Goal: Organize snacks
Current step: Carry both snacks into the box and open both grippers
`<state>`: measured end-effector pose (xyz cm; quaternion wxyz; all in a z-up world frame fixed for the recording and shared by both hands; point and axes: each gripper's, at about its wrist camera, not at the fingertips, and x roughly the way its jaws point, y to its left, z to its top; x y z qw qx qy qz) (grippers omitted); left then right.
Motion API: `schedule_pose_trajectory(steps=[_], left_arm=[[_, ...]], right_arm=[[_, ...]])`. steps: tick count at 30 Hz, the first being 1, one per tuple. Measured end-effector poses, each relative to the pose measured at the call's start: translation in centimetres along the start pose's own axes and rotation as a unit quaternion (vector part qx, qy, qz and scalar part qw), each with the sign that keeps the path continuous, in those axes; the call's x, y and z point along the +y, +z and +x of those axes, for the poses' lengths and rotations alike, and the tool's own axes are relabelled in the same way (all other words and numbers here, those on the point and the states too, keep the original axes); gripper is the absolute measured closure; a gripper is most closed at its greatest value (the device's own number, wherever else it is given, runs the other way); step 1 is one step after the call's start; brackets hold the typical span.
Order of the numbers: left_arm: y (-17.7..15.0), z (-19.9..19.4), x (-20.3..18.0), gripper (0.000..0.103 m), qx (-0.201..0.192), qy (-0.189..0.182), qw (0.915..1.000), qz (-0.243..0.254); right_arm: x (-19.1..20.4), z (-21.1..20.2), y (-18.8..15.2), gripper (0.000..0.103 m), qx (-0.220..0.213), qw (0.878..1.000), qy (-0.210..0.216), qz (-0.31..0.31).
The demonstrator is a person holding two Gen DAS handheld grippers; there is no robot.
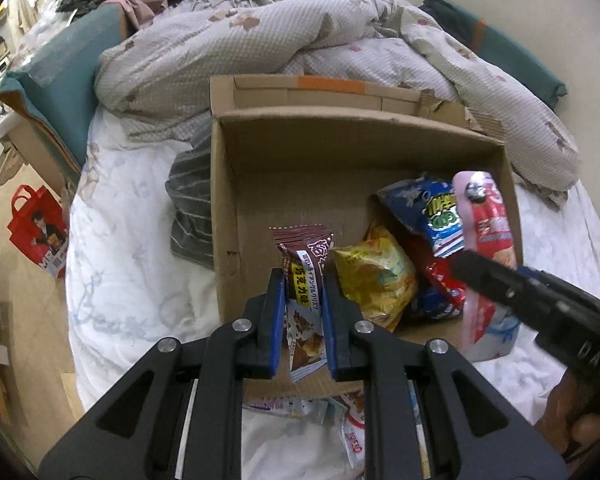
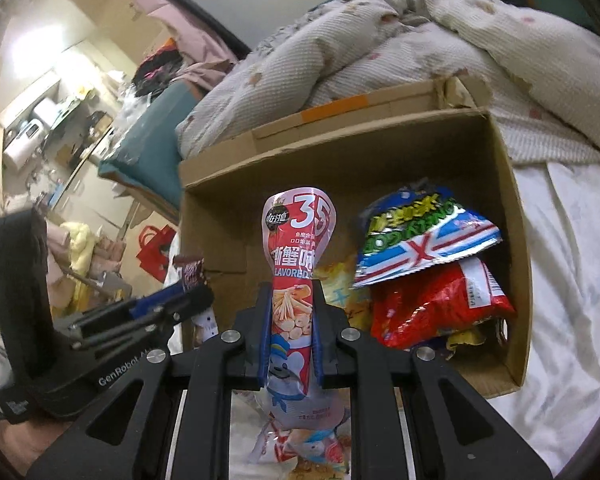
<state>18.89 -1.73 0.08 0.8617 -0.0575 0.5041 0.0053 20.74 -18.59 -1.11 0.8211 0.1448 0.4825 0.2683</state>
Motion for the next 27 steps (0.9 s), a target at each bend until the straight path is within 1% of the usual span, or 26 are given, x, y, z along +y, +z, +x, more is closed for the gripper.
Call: schedule_pose_trajectory(steps=[4,6,12,17,20,22,23,24,26,27], left_arm=[[0.0,0.7,0.5,0.089,-0.002,0.001,1.0,-0.004],[0.2,0.6,0.5,0.089,-0.008,-0.002,1.0,-0.004],[0.3,0.7,0.0,0.089,-0.013,-0.003,0.9999,0.009],[0.2,0.8,-0.2,0.089,-0.014,-0.007,0.9998,0.015],[0.2,0.7,0.0,0.088,-0.019,-0.007,0.9998,0.008],[0.2,0.6,0.1,0.088,-0.021,-0.008,0.9997,0.006],[0.2,0.6,0.1,0.088,-0.021,-0.006,0.9997,0.008],[0.2,0.6,0.0,0.088,-0.022,-0.004,0.9997,0.009],[0.1,0.5,0.1,0.088,-0.022,0.002,0.9997,0.01],[0.1,0.5,0.1,0.087,-0.022,0.003,0.9997,0.009]], right_arm=[[-0.5,0.3,0.2,0.085,-0.004,1.0,0.001,0.001],[-0.6,0.5,0.4,0.085,-0.003,1.0,0.01,0.001],[-1.1,1.3,0.6,0.085,0.001,1.0,0.023,0.013],[-1.0,1.7,0.7,0.083,0.006,0.999,0.031,0.011],[-1.4,1.8,0.7,0.081,0.005,0.999,0.029,0.019],[-1.6,1.8,0.8,0.075,0.007,0.999,0.028,0.024],[-1.7,1.9,0.8,0.067,0.011,0.999,0.032,0.029],[-1.8,2.0,0.7,0.055,0.013,0.999,0.039,0.033],[-1.8,2.0,0.8,0.05,0.01,0.999,0.04,0.034],[-1.6,1.9,0.9,0.046,0.008,0.999,0.034,0.03]])
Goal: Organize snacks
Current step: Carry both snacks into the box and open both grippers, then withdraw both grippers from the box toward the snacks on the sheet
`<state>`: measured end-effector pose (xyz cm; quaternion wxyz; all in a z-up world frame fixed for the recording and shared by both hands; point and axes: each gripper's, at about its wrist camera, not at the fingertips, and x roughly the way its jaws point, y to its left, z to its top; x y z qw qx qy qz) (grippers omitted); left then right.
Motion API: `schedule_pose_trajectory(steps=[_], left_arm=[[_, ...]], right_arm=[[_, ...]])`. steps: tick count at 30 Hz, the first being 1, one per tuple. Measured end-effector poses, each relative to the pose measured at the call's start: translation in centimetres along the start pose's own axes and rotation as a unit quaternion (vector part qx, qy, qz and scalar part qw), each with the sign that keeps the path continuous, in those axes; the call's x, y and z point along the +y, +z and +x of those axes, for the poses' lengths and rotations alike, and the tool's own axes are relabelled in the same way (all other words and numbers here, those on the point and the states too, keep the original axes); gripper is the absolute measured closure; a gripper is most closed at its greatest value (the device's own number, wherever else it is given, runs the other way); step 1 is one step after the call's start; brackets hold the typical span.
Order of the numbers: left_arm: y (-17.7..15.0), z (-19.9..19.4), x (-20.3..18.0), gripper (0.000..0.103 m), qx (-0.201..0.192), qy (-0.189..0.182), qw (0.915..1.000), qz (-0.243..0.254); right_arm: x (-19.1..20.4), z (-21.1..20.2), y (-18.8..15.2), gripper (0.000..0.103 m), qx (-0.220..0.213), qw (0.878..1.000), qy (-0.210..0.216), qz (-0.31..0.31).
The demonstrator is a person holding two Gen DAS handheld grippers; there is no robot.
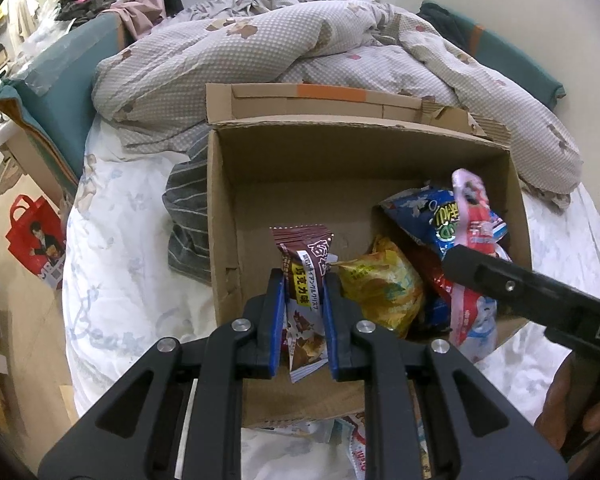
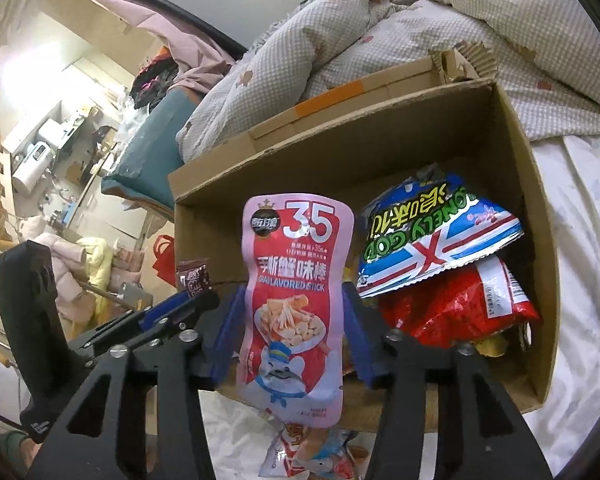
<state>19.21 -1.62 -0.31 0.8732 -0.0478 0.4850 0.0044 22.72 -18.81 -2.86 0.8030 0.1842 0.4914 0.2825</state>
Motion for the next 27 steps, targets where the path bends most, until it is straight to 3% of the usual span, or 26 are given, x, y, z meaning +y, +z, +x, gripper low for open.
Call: schedule_pose_trajectory(steps=[2,3,6,8,27], left_arm=[[-0.1,-0.2,0.1,0.085,-0.001,-0.004,1.0,-0.005],[-0.2,-0.4,0.2,0.079,-0.004,-0.006,0.9999,-0.008],[-0.5,-1.2,0.5,0.046,-0.017,-0.019,0.9995,-0.018],[-0.5,-1.5,0.5,0.034,-0.023,-0.017,0.9994,-0.02],[-2.3,-3.7,1.0,0.033,-0.029,0.012,0.9995,-0.007]], right_arm=[[0.1,-0.3,0.1,0.038,-0.007,1.0,-0.001,-0.002],[0.1,-0.5,0.2,0.029,-0.013,1.0,-0.001,-0.002],[-0.1,-1.2,0.2,0.012,-0.028,1.0,-0.006,0.003],[-0.2,-1.5,0.3,0.012,-0.032,0.999,-0.007,0.006],[3.2,-5.5,-1.1,0.011,-0.059,0.996,-0.044,-0.056]])
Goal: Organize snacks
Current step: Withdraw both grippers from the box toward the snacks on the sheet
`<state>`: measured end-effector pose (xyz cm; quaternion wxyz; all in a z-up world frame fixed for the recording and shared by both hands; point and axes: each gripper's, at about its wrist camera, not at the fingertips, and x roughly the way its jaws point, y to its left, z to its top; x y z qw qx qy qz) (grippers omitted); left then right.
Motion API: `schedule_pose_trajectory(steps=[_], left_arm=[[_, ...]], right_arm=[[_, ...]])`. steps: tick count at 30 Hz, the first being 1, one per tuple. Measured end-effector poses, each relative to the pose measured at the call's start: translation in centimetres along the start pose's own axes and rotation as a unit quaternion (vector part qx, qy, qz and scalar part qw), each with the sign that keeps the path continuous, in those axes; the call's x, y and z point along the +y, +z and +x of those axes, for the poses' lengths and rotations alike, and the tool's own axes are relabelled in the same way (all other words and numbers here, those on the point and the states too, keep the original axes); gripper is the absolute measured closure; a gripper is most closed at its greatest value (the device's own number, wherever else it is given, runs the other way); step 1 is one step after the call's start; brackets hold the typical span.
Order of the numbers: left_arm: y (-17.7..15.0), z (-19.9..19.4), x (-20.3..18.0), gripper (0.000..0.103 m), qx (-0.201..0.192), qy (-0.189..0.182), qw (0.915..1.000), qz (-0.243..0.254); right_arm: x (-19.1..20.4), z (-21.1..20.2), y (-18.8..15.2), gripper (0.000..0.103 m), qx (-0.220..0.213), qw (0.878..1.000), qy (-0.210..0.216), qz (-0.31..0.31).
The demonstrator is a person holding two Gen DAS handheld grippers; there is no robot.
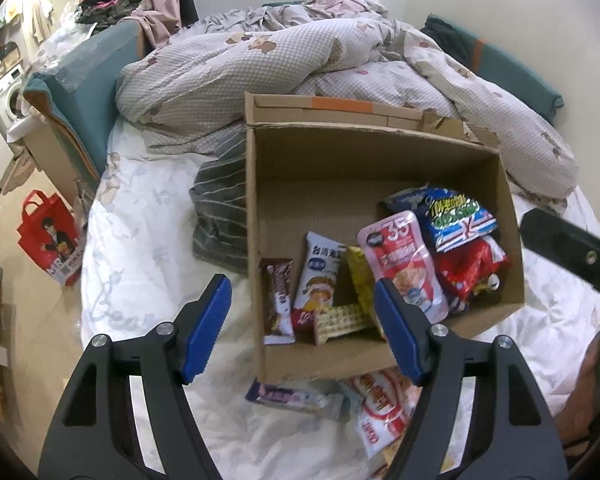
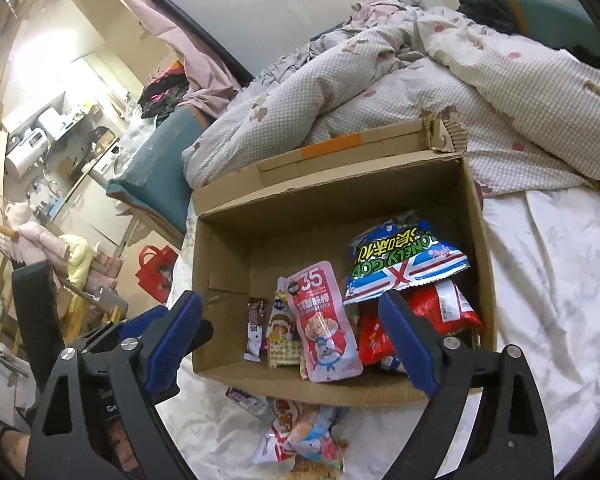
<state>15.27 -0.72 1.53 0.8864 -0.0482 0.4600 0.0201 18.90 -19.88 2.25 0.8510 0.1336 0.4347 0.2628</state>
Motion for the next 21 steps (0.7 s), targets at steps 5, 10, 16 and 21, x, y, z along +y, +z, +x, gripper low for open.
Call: schedule_pose_trajectory(steps=[5,10,16,21], left_arm=[[-1.4,-1.3,0.8,0.033,0.009,-0.01,0.9998,-0.016],[-3.1,-2.7,1.3,0.033,0.011,-0.015,0.9996,-0.021],[-5.0,-3.9,2.3,0.033,0.022,-0.018,0.9988,-0.04],[-6.5,-4.6,3.0,0.033,0.031,-0.015,0.998,-0.052]], right_arm=[[0.4,-1.3,-1.0,0.011,-0.002,1.0,-0.014,-0.001],[0.2,-2.5,-3.0,0.011,0.006,0.999,-0.032,0.0],[-1.0,-3.6,-5.2,0.011,0.03,0.999,-0.037,0.022],[-2.1,-3.9,-7.2,0.011,0.057,0.996,-0.038,0.052]])
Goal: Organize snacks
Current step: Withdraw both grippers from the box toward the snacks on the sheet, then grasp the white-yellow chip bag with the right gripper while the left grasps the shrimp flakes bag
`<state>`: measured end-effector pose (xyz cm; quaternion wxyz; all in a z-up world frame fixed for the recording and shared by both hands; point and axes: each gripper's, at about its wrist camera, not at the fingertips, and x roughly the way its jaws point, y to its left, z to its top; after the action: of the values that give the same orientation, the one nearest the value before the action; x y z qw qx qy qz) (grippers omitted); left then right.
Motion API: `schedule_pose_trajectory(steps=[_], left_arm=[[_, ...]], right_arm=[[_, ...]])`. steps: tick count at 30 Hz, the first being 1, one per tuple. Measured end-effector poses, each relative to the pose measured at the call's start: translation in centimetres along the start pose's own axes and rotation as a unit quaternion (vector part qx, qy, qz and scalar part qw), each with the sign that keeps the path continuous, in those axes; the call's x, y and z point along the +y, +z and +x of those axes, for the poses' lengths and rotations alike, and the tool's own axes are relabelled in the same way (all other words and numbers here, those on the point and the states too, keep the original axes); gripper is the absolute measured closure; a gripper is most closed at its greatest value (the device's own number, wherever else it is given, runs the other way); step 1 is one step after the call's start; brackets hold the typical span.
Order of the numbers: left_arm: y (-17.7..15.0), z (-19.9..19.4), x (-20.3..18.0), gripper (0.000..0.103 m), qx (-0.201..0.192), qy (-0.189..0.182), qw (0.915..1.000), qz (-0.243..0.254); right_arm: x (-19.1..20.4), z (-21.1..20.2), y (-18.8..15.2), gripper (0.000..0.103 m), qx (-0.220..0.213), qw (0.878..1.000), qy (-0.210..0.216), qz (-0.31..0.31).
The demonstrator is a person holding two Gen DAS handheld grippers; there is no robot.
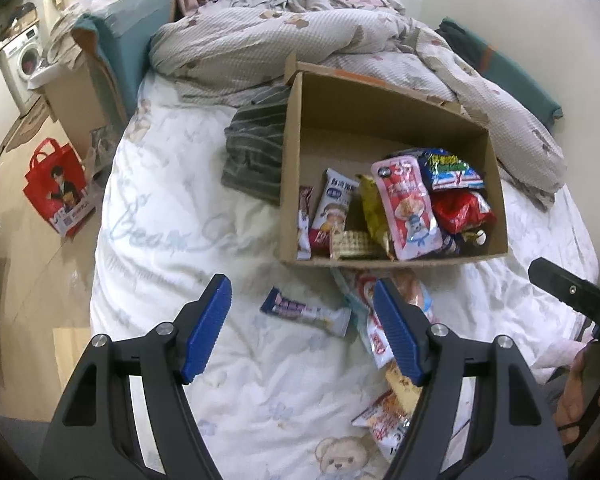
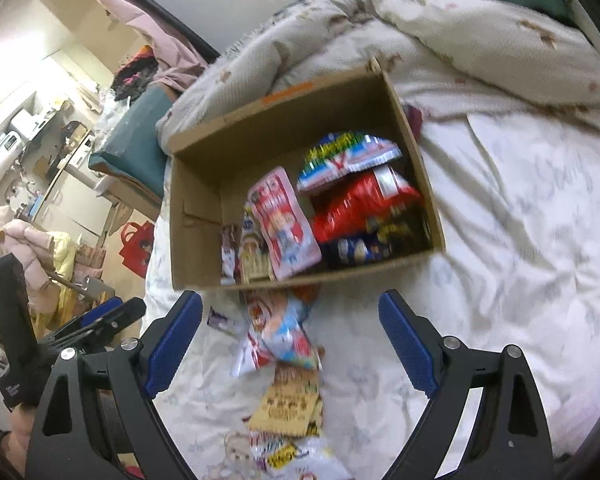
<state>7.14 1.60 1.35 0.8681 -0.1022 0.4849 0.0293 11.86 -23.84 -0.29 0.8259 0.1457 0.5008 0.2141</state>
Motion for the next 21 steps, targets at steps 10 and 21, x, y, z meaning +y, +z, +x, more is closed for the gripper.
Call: schedule_pose_trajectory(steps=[10,21], left_arm=[[-2.3,1.0,0.3,0.033,0.054,-0.005,0.9984,-0.017],[-2.2,1.1,0.6,0.033,0.064,0.009,0.9978,-0.016]], right_arm=[[-0.7,7.2,-8.8,0.011,0.264,0.964,-0.022,0.003],[3.8,12.2,-12.3,0.018,0.314,0.934,-0.095,-0.144]])
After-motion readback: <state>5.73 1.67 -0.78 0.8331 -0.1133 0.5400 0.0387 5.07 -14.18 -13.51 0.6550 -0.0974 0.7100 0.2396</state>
